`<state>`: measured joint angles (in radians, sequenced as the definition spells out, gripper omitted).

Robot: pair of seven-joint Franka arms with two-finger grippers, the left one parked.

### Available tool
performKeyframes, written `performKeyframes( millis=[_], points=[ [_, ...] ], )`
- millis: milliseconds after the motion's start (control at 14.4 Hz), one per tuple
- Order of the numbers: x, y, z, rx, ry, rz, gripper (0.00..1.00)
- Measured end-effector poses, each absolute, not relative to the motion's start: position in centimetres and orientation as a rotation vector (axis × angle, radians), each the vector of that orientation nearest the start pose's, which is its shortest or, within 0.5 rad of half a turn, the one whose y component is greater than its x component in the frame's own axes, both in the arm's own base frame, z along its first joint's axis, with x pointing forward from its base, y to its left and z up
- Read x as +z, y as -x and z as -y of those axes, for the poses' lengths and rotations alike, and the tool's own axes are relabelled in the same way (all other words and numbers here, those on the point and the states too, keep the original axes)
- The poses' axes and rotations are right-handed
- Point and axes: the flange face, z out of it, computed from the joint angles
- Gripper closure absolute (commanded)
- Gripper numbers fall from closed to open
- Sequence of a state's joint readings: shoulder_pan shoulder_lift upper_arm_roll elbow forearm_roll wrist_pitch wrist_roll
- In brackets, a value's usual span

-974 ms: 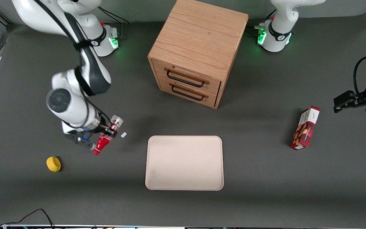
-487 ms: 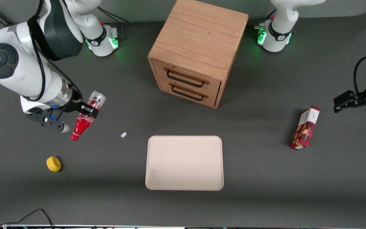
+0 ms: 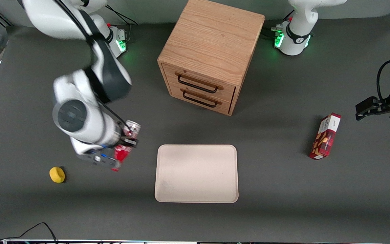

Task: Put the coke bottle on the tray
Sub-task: 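Carry the upright bottle over the cream tray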

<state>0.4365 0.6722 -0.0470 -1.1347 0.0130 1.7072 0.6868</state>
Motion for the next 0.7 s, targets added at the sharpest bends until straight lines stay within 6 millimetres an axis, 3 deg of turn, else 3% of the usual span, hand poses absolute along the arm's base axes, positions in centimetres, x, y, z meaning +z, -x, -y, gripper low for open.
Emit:
performKeyframes(
  millis=[139, 348, 487, 696],
  points=[
    [35.3, -68.9, -31.4, 0.063, 3.169, -0.392, 1.00],
    [28.5, -69.5, -34.6, -0.025, 3.170, -0.248, 1.00],
    [25.2, -69.5, -36.0, -0.065, 3.164, -0.186, 1.00],
    [22.1, -69.4, -36.8, -0.103, 3.178, -0.094, 1.00]
  ],
)
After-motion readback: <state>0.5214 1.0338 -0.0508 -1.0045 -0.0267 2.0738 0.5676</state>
